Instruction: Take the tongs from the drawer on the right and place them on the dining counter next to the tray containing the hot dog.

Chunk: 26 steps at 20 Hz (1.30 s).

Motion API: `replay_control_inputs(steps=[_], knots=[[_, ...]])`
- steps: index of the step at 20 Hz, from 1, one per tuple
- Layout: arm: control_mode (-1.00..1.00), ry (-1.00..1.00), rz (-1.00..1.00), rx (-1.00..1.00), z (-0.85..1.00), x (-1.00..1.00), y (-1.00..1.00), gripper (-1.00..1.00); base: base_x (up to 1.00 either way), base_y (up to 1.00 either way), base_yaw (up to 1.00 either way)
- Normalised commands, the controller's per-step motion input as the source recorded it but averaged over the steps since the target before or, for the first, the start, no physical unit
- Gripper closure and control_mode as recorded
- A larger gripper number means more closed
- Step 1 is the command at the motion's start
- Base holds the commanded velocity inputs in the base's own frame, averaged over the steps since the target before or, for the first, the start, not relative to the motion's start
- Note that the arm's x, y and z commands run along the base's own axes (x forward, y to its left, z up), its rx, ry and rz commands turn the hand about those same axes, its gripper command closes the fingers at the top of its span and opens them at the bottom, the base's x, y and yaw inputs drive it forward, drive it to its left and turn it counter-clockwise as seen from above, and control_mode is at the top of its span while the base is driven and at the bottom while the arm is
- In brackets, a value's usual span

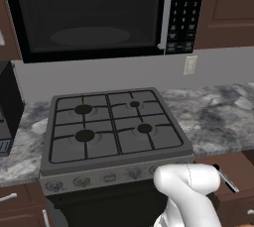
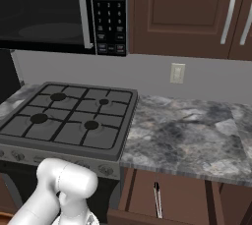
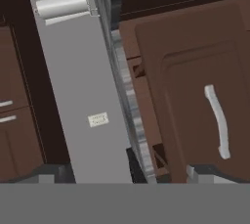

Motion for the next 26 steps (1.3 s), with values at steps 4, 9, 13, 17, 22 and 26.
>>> replay_control_inputs(steps=[4, 9, 13, 17, 22, 26], knots=[[-1.0, -0.02, 0.0, 0.0, 0.62, -0.14, 0.0, -1.0, 0.0, 0.0, 0.0], [-1.0, 0.0, 0.0, 0.0, 0.66, -0.08, 0.02, -1.0, 0.0, 0.0, 0.0], [-1.0, 0.0, 0.0, 0.0, 0.67, 0.0, 0.03, -1.0, 0.0, 0.0, 0.0], [-1.0, 0.0, 0.0, 0.0, 0.56, 0.0, 0.15, -1.0, 0.0, 0.0, 0.0], [-1.0, 0.0, 0.0, -0.04, 0.4, 0.0, 0.23, -1.0, 0.0, 0.0, 0.0], [-1.0, 0.03, 0.0, -0.08, 0.3, 0.04, 0.3, -1.0, 0.0, 0.0, 0.0]])
